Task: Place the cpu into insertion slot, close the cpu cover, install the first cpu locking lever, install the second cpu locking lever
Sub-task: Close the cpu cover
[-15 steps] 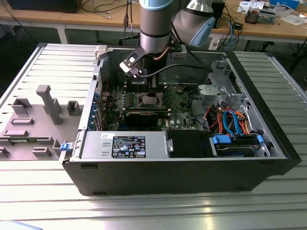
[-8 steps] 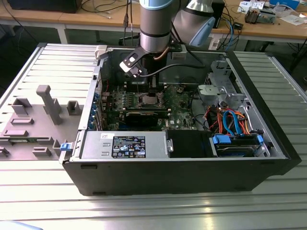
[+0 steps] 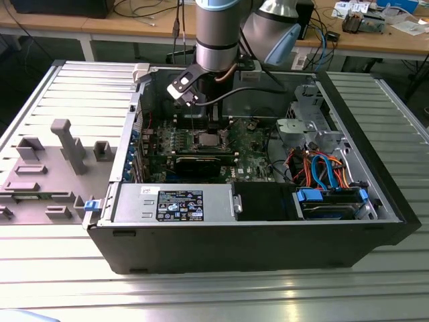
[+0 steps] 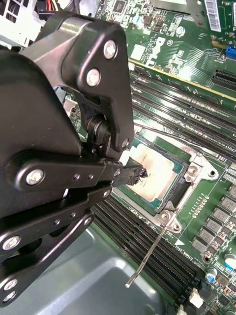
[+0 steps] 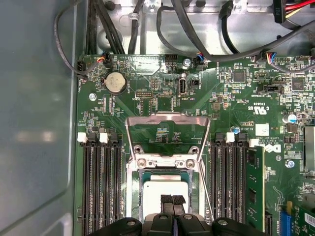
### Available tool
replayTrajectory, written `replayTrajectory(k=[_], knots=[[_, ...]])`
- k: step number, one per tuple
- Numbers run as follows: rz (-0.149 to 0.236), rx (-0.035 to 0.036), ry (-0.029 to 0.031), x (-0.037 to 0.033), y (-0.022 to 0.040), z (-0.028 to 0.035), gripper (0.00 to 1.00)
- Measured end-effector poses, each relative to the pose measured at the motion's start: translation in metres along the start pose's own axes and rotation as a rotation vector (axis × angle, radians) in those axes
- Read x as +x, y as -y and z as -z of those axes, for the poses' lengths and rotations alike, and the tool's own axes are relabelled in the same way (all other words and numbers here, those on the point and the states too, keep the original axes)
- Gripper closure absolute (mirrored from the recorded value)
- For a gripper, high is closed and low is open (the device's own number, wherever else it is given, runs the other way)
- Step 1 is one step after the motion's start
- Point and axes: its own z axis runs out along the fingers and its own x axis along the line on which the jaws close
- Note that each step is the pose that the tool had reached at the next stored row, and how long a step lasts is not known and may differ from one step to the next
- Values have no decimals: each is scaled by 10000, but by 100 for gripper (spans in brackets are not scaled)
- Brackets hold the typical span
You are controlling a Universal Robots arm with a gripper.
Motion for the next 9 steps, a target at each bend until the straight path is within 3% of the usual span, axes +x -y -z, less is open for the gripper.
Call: replayTrajectory(k=[9], knots=[[0,0,0,0,-2,87,89]])
